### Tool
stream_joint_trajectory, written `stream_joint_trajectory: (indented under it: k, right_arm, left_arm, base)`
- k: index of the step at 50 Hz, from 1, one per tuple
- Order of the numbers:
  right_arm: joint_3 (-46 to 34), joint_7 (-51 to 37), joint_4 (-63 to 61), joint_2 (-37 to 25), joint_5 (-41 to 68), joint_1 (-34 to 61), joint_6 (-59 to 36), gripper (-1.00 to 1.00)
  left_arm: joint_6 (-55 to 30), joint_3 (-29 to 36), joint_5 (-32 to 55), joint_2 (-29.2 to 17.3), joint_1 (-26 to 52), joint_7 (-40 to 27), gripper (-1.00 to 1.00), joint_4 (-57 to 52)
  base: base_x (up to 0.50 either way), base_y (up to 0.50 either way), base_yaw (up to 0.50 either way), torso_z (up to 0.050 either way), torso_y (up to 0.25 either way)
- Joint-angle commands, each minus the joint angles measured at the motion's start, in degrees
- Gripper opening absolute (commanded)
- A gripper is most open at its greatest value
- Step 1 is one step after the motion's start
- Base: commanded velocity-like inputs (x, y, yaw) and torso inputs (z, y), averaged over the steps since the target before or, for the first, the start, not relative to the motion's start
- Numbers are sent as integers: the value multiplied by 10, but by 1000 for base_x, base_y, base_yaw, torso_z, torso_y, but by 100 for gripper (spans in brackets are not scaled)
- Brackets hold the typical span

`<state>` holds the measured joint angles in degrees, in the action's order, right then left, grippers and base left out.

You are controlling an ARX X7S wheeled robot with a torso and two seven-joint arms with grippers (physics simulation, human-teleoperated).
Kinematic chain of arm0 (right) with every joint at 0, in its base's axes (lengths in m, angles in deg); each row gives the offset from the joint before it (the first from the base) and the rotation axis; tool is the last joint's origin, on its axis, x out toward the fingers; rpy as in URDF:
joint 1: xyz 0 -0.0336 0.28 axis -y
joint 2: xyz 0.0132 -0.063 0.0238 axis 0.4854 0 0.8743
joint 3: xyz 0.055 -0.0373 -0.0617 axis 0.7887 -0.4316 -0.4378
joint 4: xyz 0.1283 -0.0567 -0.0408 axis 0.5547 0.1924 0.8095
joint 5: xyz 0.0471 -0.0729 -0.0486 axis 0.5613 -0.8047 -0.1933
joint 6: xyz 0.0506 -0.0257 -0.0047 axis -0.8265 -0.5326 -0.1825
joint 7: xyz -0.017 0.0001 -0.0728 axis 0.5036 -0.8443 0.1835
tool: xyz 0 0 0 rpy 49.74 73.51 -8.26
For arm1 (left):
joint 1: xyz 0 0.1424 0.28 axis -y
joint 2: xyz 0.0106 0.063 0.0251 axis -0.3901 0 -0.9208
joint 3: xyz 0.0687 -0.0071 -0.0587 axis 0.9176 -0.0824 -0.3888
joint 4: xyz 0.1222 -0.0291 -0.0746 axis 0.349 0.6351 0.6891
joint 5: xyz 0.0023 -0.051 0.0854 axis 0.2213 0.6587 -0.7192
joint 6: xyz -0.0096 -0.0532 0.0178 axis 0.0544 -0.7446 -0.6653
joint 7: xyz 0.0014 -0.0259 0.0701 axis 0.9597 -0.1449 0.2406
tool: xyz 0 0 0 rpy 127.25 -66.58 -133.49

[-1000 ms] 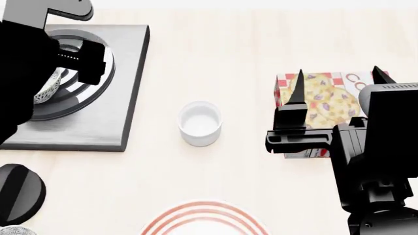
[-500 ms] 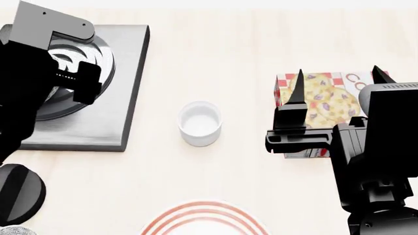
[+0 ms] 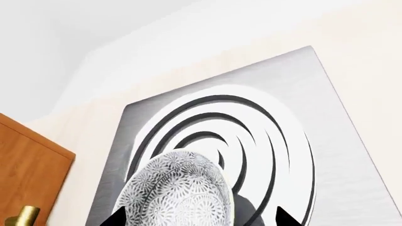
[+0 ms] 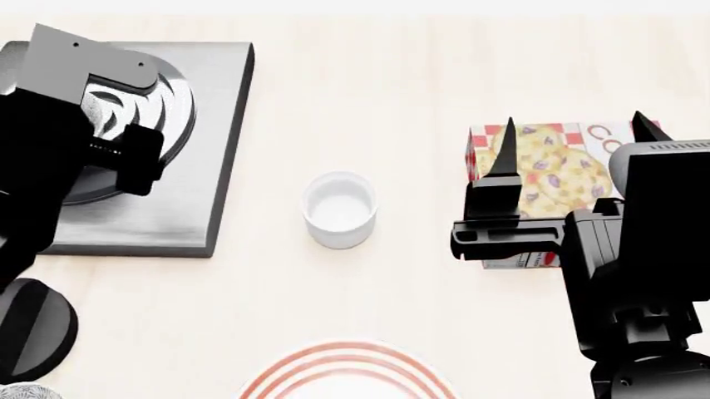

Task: Pick the akita bowl on the stove and place it on the plate.

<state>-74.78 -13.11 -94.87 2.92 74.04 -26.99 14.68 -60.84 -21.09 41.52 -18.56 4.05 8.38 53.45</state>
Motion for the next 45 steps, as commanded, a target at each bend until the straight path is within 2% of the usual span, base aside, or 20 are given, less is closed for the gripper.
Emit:
stream_joint_trajectory:
  k: [1, 45]
  right_arm:
    - [-1, -2, 0, -2, 2, 0, 1, 100]
    - [-4, -7, 3, -6, 8, -2, 7, 100]
  left_arm:
    - [-9, 5, 2, -6, -9, 1, 100, -7]
    - [-1, 20, -5, -19, -23, -4, 100, 6]
  base:
    - [0, 0, 0, 0, 0]
    - [0, 0, 0, 0, 0]
